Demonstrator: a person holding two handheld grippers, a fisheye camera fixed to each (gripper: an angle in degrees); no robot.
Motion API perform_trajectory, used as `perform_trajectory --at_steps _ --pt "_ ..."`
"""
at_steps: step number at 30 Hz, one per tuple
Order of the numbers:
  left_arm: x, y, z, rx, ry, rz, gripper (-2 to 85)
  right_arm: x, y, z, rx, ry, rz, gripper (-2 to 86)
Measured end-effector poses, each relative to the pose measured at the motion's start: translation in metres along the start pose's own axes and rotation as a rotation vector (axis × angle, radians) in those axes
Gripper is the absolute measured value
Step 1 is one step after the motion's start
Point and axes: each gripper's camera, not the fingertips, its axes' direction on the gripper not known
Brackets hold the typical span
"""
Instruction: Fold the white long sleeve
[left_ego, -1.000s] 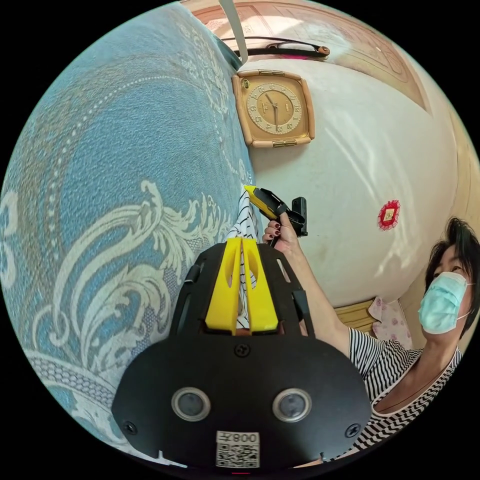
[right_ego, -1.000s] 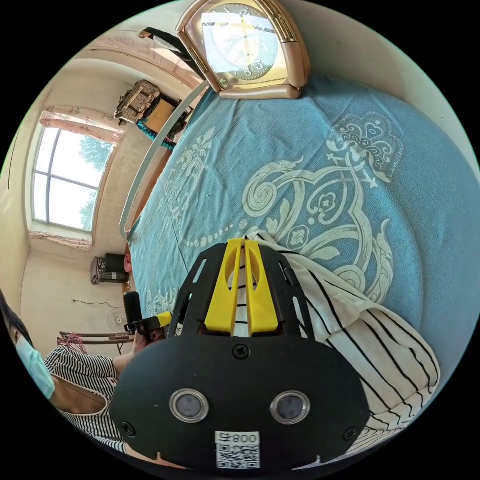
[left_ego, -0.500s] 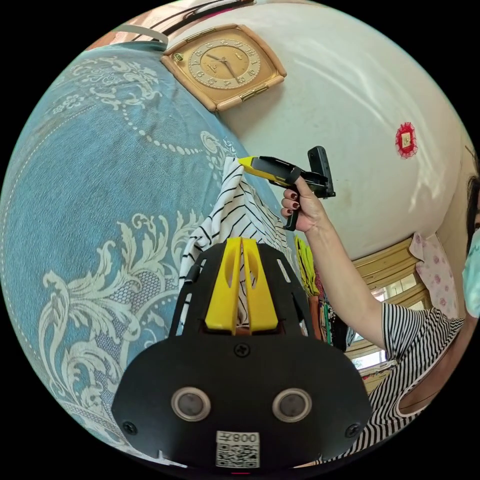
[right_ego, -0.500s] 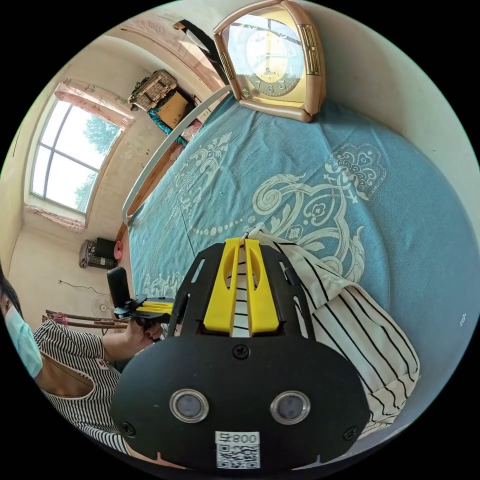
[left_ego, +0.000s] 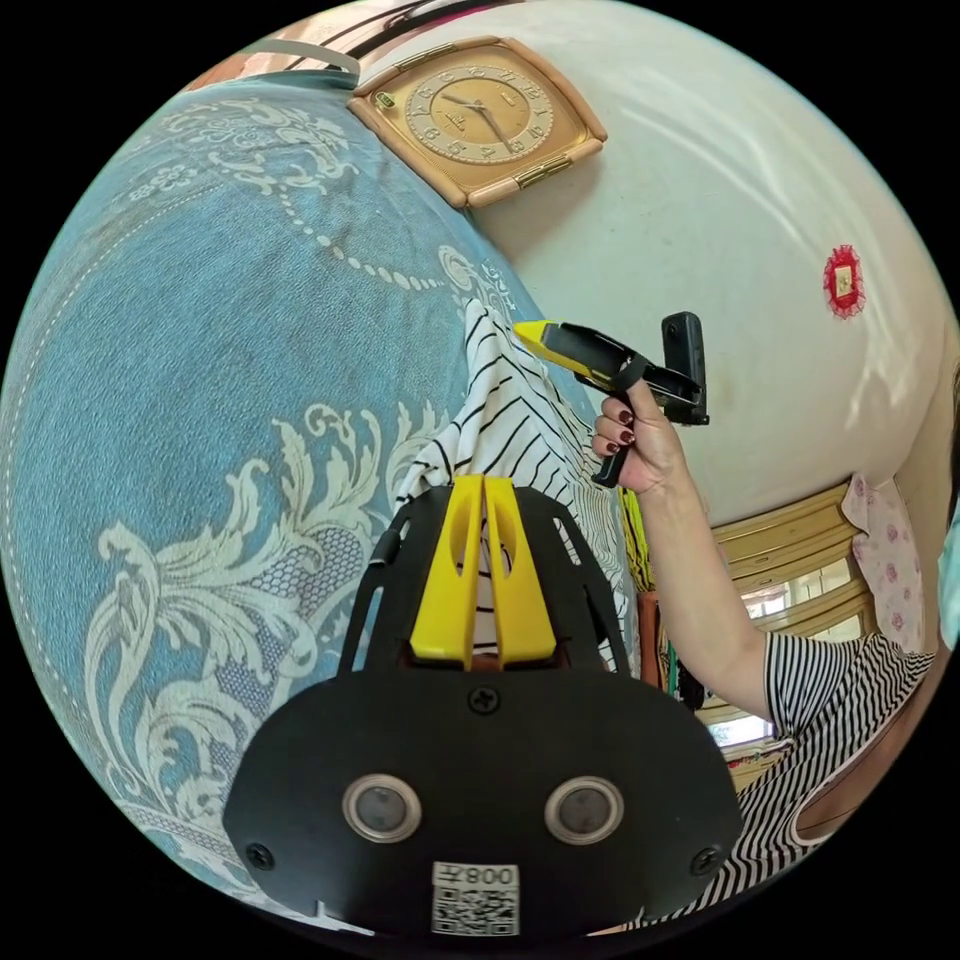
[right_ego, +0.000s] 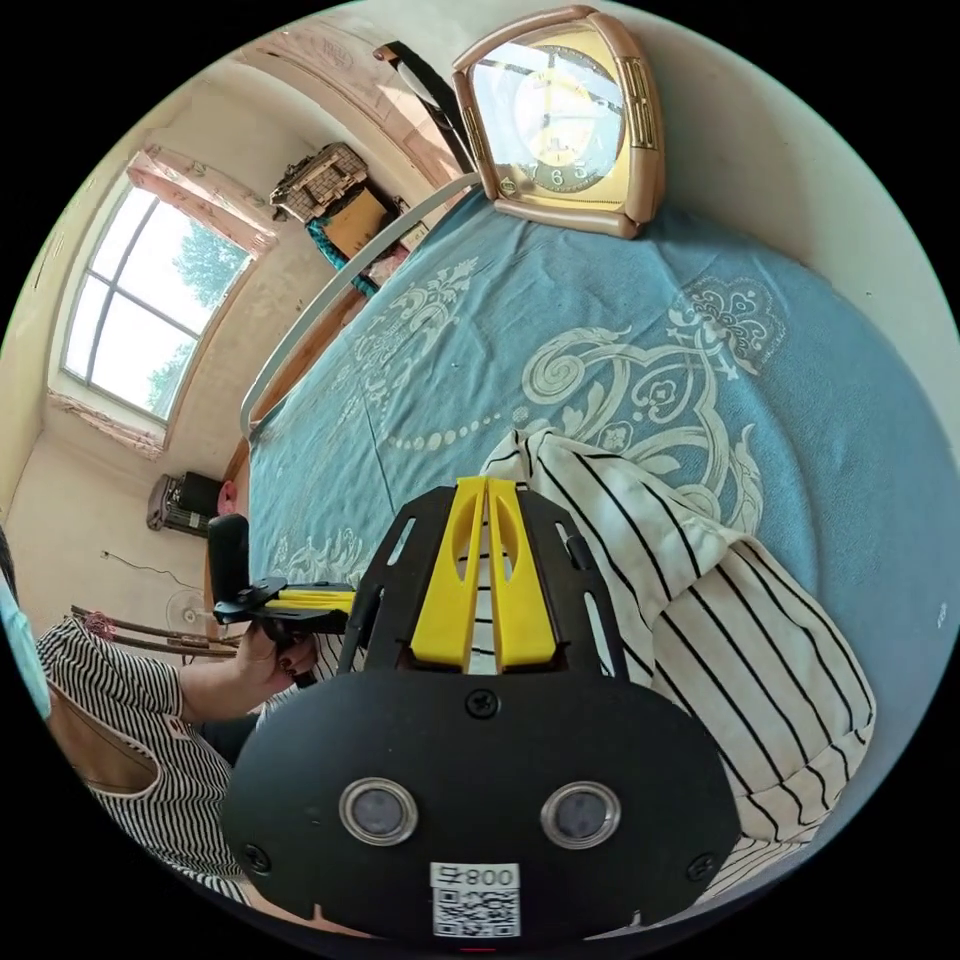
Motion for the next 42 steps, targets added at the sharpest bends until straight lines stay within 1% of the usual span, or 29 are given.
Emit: perform_trajectory --at_steps 3,9,11,15,18,20,22,24,25,26,27,30,33,35,37,40,41,42 --pt "-0.006 -0.008 0.008 0.005 0.033 -0.016 0.1 -0.008 -0.008 0.029 -0.053 0.144 0.001 0.1" --pt "-0.006 -0.026 0.027 0.003 0.028 -0.007 0.1 -0.031 0.008 0.036 -0.007 0.283 -0.062 0.0" --pt "-0.005 -0.034 0.034 0.002 0.027 -0.007 0.1 -0.026 0.020 0.030 0.018 0.262 -0.038 0.0" --pt "-0.003 -0.044 0.045 0.005 0.030 -0.008 0.2 -0.016 0.038 0.004 0.000 0.214 0.013 0.1" --pt "0.003 -0.053 0.047 0.018 0.074 -0.009 0.2 -0.011 0.079 -0.048 0.112 0.204 0.030 0.1" --pt "0.015 -0.060 0.047 0.046 0.042 0.032 0.2 0.003 0.122 -0.084 0.191 0.167 0.067 0.1" --pt "0.023 -0.068 0.056 0.034 -0.013 0.062 0.1 0.014 0.151 -0.099 0.210 0.113 0.091 0.1" --pt "0.025 -0.076 0.072 -0.009 -0.066 0.067 0.1 0.022 0.175 -0.096 0.189 0.076 0.098 0.1" --pt "0.025 -0.081 0.084 -0.035 -0.105 0.069 0.1 0.029 0.185 -0.085 0.120 0.099 0.117 0.1" --pt "0.024 -0.086 0.090 -0.037 -0.081 0.060 0.1 0.037 0.194 -0.070 0.043 0.131 0.143 0.1" --pt "0.025 -0.089 0.092 -0.033 -0.082 0.052 0.1 0.041 0.197 -0.063 0.008 0.138 0.151 0.1" --pt "0.038 -0.099 0.099 -0.040 -0.107 0.076 0.2 0.056 0.219 -0.075 0.045 0.115 0.180 0.1" --pt "0.053 -0.105 0.103 -0.034 -0.082 0.118 0.2 0.056 0.248 -0.110 0.134 0.118 0.171 0.1" --pt "0.064 -0.105 0.107 -0.048 -0.059 0.137 0.2 0.058 0.288 -0.141 0.184 0.114 0.210 0.1" --pt "0.069 -0.104 0.113 -0.067 -0.073 0.133 0.2 0.061 0.327 -0.158 0.211 0.121 0.242 0.1" --pt "0.070 -0.105 0.136 -0.141 -0.115 0.110 0.2 0.087 0.387 -0.159 0.121 0.195 0.368 0.1" --pt "0.068 -0.107 0.148 -0.189 -0.167 0.080 0.2 0.102 0.408 -0.157 0.075 0.164 0.422 0.1" --pt "0.069 -0.108 0.150 -0.178 -0.150 0.083 0.2 0.108 0.417 -0.159 0.074 0.135 0.437 0.1"
